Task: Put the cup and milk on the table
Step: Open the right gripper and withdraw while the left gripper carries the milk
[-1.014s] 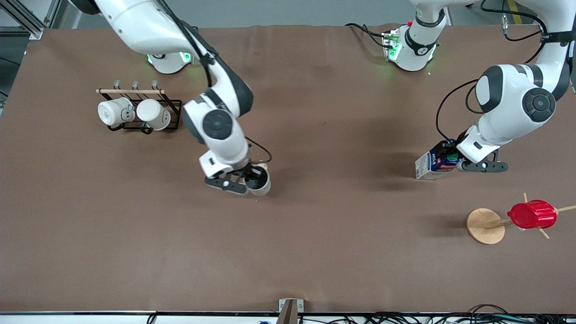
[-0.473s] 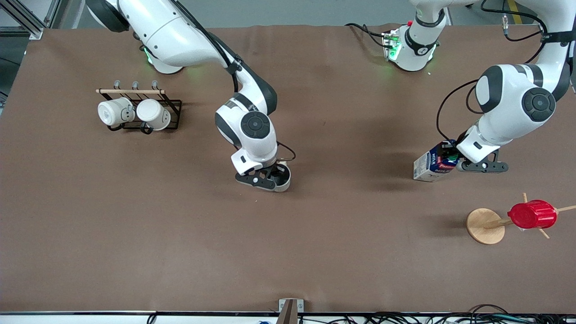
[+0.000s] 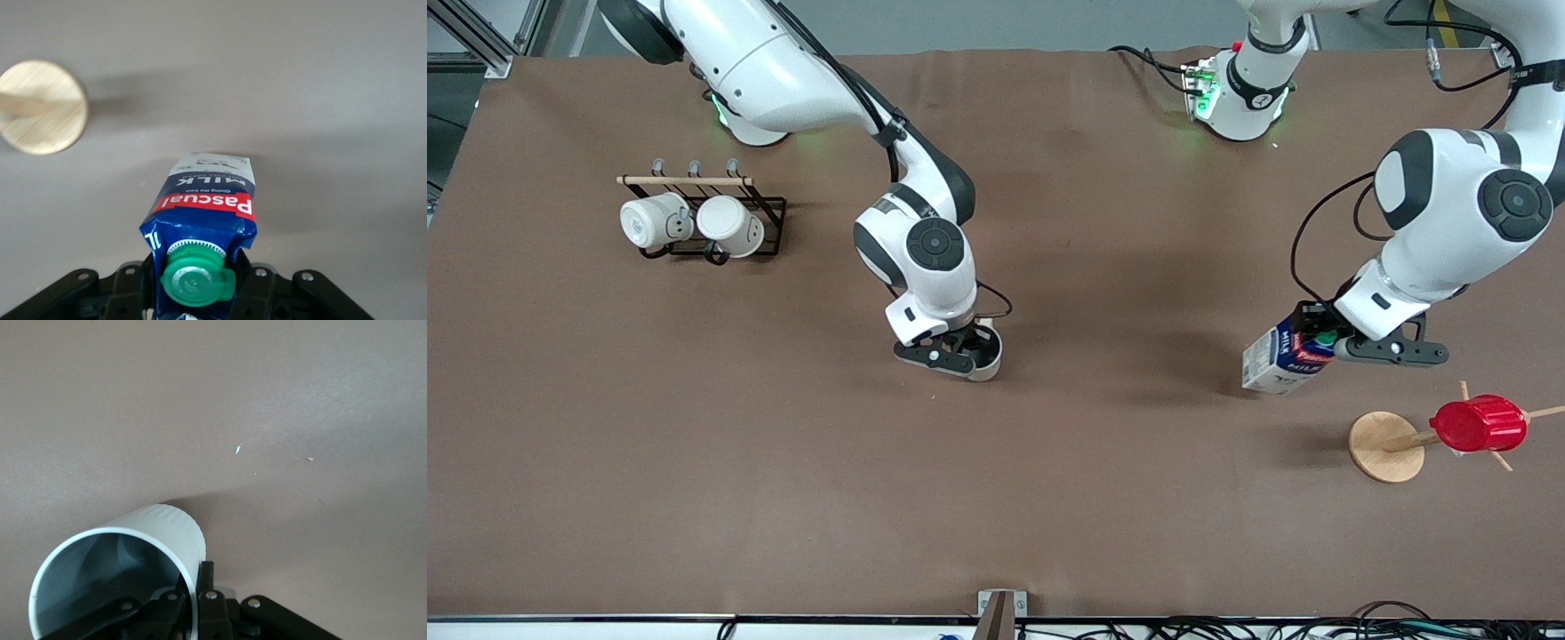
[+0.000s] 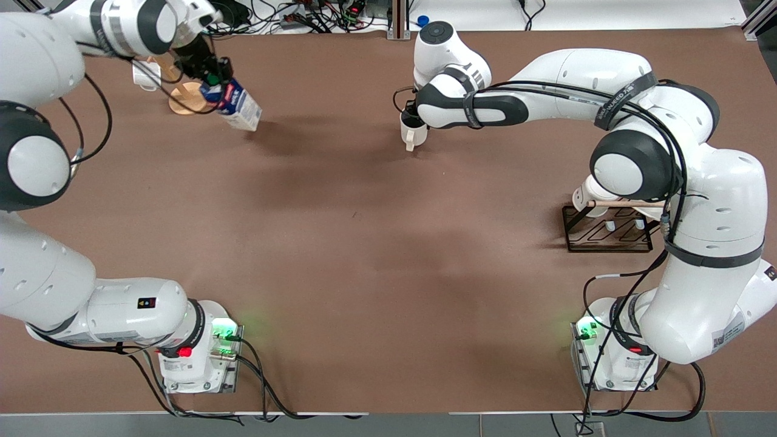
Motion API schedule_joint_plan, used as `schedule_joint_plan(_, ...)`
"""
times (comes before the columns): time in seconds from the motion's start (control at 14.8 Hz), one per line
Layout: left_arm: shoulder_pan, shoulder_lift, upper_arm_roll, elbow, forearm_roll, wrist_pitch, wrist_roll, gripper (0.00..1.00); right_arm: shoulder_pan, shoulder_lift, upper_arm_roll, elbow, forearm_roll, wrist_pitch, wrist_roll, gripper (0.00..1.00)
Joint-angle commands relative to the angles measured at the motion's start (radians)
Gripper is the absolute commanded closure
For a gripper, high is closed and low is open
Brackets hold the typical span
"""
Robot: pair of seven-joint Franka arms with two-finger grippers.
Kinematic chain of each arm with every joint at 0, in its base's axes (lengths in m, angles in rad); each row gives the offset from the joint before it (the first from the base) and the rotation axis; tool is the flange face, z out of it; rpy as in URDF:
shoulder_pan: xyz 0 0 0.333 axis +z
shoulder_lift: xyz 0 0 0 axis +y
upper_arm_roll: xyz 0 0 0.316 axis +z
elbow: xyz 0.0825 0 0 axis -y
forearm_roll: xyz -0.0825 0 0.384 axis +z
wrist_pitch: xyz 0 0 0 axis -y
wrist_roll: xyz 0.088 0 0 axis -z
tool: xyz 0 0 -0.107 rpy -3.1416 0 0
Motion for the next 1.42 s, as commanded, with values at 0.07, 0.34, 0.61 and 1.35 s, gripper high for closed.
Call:
schedule_joint_plan(0.07,-0.107,0.105,-0.009,0.163,-0.003,-0.056,-0.135,0.81,-0.014,-0.005,0.004,0.019,-0.025,-0.005,0.013,0.0)
schedule_joint_plan(0.34,-0.2,0.178,-0.009,0.259,-0.003,-0.058,-0.211,0.85,-0.012,-0.004,0.004,0.017,-0.025,-0.004,0.016,0.0)
schedule_joint_plan(0.61,-0.297,0.258,-0.009,0.382,-0.003,-0.11,-0.353,0.85,-0.012,-0.01,0.004,0.016,-0.026,-0.016,0.008,0.0)
schedule_joint_plan(1.35,-0.503,0.303,-0.006,0.453,0.012,-0.136,-0.524,0.85,-0.46,-0.446,-0.001,0.005,0.009,-0.421,-0.456,0.0)
